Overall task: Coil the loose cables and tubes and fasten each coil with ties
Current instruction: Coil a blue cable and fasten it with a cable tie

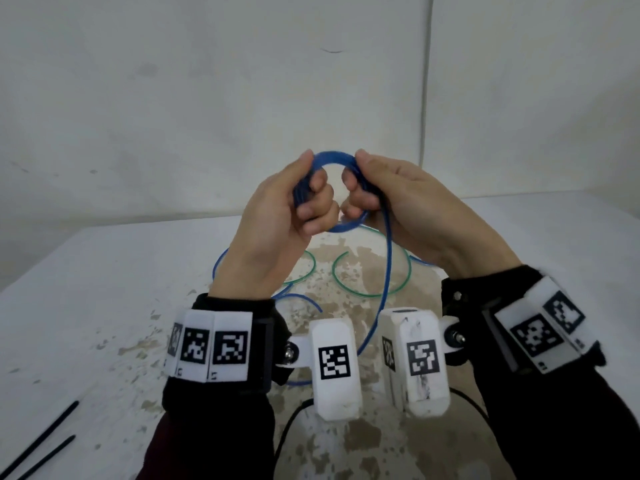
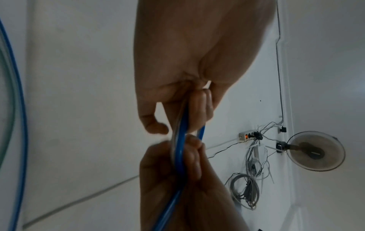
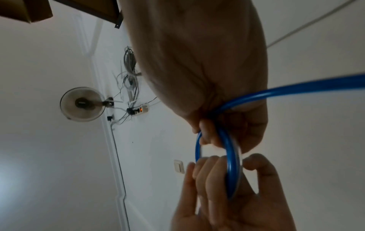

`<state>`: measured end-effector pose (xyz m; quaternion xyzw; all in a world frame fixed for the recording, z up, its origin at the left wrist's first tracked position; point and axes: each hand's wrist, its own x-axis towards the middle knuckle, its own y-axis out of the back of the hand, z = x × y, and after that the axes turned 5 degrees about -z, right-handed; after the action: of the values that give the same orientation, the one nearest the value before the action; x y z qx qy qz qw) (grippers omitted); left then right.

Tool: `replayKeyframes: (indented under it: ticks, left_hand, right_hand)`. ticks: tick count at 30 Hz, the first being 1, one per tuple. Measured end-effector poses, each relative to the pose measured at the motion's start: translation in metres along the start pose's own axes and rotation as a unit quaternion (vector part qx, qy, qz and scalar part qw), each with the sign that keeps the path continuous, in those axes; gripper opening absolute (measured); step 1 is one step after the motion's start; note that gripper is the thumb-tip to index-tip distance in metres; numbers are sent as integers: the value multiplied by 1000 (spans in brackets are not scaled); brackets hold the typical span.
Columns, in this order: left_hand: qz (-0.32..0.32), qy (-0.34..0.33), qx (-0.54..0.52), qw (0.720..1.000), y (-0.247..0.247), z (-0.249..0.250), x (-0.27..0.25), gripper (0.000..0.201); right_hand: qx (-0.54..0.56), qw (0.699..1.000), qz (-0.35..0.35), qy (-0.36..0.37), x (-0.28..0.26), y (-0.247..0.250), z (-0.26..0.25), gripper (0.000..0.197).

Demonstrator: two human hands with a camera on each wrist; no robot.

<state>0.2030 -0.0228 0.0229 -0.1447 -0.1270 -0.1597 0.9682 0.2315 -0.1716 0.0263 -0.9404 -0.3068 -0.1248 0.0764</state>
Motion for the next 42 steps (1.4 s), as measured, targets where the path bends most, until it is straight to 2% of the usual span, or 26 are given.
replayKeyframes:
  ticks: [2, 3, 5, 8, 10, 13, 15, 19, 23, 25, 29, 32, 35, 38, 42]
  left_hand:
    - [-15, 41, 46, 998, 1, -1, -2, 37]
    - [-13, 41, 69, 997, 1, -2, -2, 37]
    - [5, 2, 76, 997, -1, -3, -2, 37]
    - [41, -46, 24, 998, -3, -3, 1, 39]
    - [26, -19, 23, 999, -4, -3, 2, 40]
    - [-18, 31, 84, 996, -2, -4, -1, 39]
    - [-22, 13, 91, 996, 0, -5, -2, 36]
    - [10, -34, 24, 999, 1, -3, 0, 36]
    - [-15, 29, 58, 998, 0, 0, -3, 36]
    - [-12, 13, 79, 997, -1, -1, -3, 35]
    - [27, -37, 25, 999, 0, -3, 0, 35]
    - [18, -4, 12, 1000, 0, -3, 1, 35]
    - [-6, 38, 55, 998, 1, -4, 0, 37]
    - [6, -3, 76, 997, 1, -5, -1, 37]
    - [48, -57, 31, 997, -7, -5, -1, 36]
  right_hand:
    - [-57, 998, 8, -4, 0, 1, 3, 36]
    - [-74, 997, 10, -5, 0, 0, 5, 36]
    - [-59, 998, 12, -2, 1, -1, 4, 37]
    - [1, 1000, 12, 0, 3, -1, 2, 40]
    - [-9, 1000, 14, 2, 1, 1, 1, 38]
    - [-99, 995, 15, -8, -2, 4, 0, 37]
    - [-102, 995, 13, -10, -2, 3, 1, 37]
    - [-32, 999, 18, -7, 1, 2, 0, 39]
    - [-65, 998, 2, -19, -2, 6, -1, 37]
    - [-78, 997, 1, -23, -2, 5, 0, 38]
    - [-38, 999, 21, -13, 1, 3, 1, 41]
    - [-32, 999, 19, -12, 1, 5, 1, 38]
    - [-83, 996, 14, -25, 0, 6, 4, 38]
    - [-61, 998, 21, -26, 1, 1, 4, 39]
    - [-8, 999, 30, -15, 3, 1, 3, 39]
